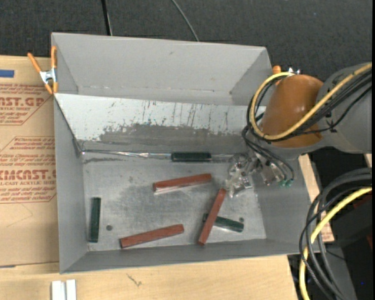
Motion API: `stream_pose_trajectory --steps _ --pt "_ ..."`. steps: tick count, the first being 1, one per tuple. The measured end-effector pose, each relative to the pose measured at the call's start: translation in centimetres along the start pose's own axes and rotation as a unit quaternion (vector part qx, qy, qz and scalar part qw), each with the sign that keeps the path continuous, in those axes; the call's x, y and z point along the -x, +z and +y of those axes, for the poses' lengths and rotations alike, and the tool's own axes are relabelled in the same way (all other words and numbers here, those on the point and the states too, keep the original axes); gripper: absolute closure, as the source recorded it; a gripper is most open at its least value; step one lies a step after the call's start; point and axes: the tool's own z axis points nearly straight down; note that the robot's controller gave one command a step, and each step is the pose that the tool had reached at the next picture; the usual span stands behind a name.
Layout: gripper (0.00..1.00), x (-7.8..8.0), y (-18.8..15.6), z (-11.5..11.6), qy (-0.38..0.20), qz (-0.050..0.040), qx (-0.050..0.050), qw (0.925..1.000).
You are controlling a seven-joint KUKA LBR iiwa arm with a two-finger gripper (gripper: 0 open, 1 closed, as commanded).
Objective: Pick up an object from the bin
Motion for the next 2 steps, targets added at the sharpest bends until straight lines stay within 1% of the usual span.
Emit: stream_pose_trajectory --steps 1,2 --pt "0.00 -3.35 -6.47 -1.34 0.005 -0.0025 -0.001 1.0000" --pt "0.00 -3.35 -6.47 -1.33 0.005 -0.0024 -0.001 1.0000"
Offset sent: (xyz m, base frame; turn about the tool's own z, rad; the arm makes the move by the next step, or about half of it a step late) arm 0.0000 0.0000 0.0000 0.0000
